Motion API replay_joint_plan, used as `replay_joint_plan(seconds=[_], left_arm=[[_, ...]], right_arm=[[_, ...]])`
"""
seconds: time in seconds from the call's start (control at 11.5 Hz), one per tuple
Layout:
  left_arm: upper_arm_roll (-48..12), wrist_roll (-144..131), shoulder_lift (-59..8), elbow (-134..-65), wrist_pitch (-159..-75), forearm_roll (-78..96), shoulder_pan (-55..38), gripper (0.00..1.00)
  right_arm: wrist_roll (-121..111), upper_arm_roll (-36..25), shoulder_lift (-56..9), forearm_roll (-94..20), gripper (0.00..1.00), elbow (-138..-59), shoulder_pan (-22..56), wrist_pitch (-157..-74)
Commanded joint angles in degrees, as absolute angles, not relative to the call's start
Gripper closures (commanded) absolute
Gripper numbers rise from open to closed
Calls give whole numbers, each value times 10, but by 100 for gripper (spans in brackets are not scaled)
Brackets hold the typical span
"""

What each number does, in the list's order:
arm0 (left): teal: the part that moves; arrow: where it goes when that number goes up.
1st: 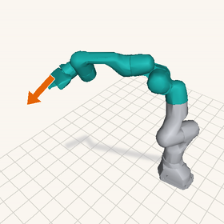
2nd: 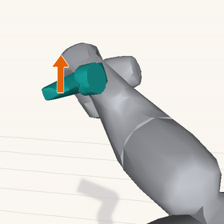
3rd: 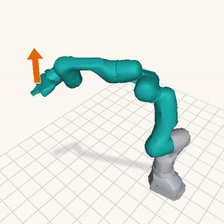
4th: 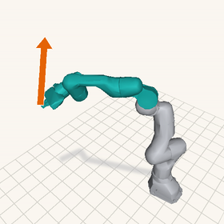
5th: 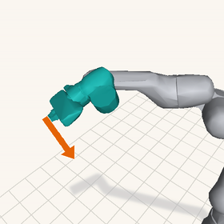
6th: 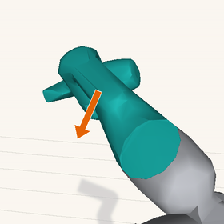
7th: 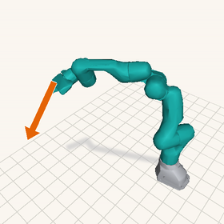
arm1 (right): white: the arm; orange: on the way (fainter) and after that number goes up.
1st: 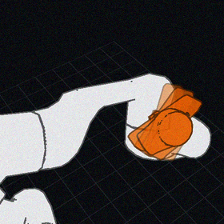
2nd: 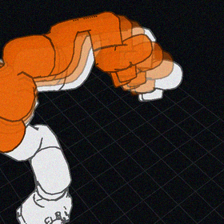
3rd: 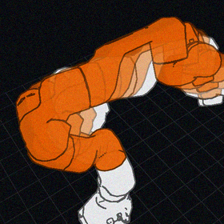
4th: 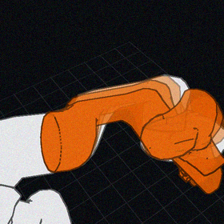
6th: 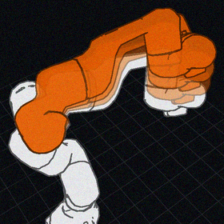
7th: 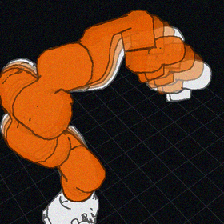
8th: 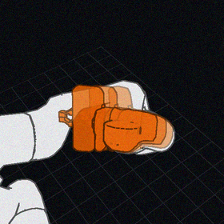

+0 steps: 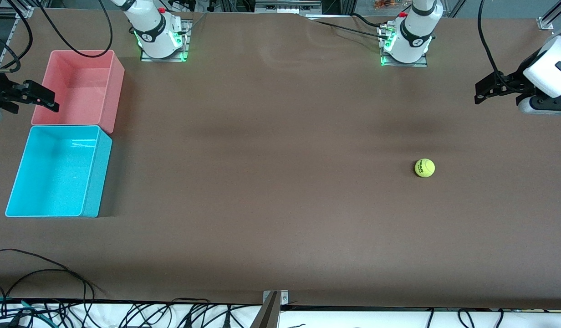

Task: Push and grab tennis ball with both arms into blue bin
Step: 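Move the left gripper out over the tennis ball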

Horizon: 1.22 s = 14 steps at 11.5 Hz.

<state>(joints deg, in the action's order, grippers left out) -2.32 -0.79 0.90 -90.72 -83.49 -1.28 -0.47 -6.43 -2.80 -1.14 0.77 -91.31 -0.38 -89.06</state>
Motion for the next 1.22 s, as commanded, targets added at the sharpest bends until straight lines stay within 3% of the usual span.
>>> replay_joint_plan(seconds=[0.0, 0.52, 0.78, 0.96, 1.05, 1.13], left_arm=[[-27, -5, 15, -934, -885, -10, 21, 0], [-22, 7, -6, -982, -938, -9, 42, 0], [-18, 8, -2, -1053, -1021, -10, 43, 11], [-17, 9, -3, -1089, -1079, -10, 43, 13], [-15, 9, -4, -1116, -1118, -10, 43, 17], [-15, 10, -3, -1150, -1155, -10, 43, 36]], right_arm=[[-60, -29, -15, -4, 0, -901, -9, -887], [-59, -32, -15, -3, 0, -899, -9, -887], [-60, -32, -15, -4, 0, -901, -8, -887], [-60, -32, -15, -4, 0, -899, -8, -887], [-59, -32, -15, -4, 0, -899, -8, -887], [-60, -32, -15, -4, 0, -901, -8, -887]])
